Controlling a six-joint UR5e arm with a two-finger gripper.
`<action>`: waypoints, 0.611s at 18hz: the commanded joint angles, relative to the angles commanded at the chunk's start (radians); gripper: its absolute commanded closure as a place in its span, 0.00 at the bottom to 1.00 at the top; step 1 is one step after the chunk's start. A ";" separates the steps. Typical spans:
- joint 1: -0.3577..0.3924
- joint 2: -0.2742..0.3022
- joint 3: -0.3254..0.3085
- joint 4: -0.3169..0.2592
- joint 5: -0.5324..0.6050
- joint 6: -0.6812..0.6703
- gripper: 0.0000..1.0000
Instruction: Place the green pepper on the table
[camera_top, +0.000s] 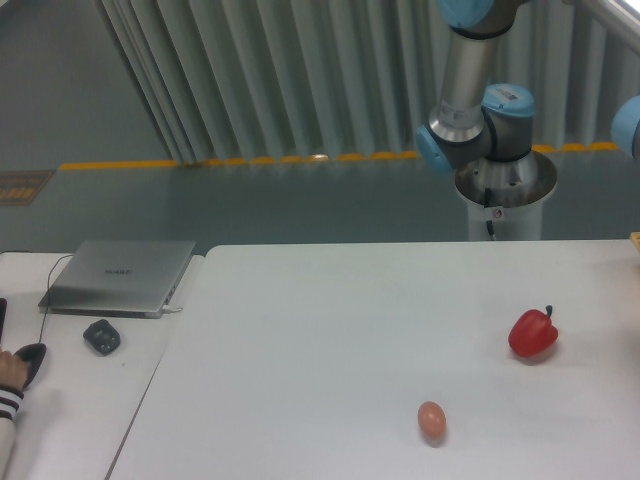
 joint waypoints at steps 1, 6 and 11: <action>-0.002 0.000 -0.002 0.000 0.000 0.000 0.00; 0.000 0.003 -0.006 0.000 0.000 0.002 0.00; 0.054 0.009 -0.021 0.003 -0.002 0.000 0.00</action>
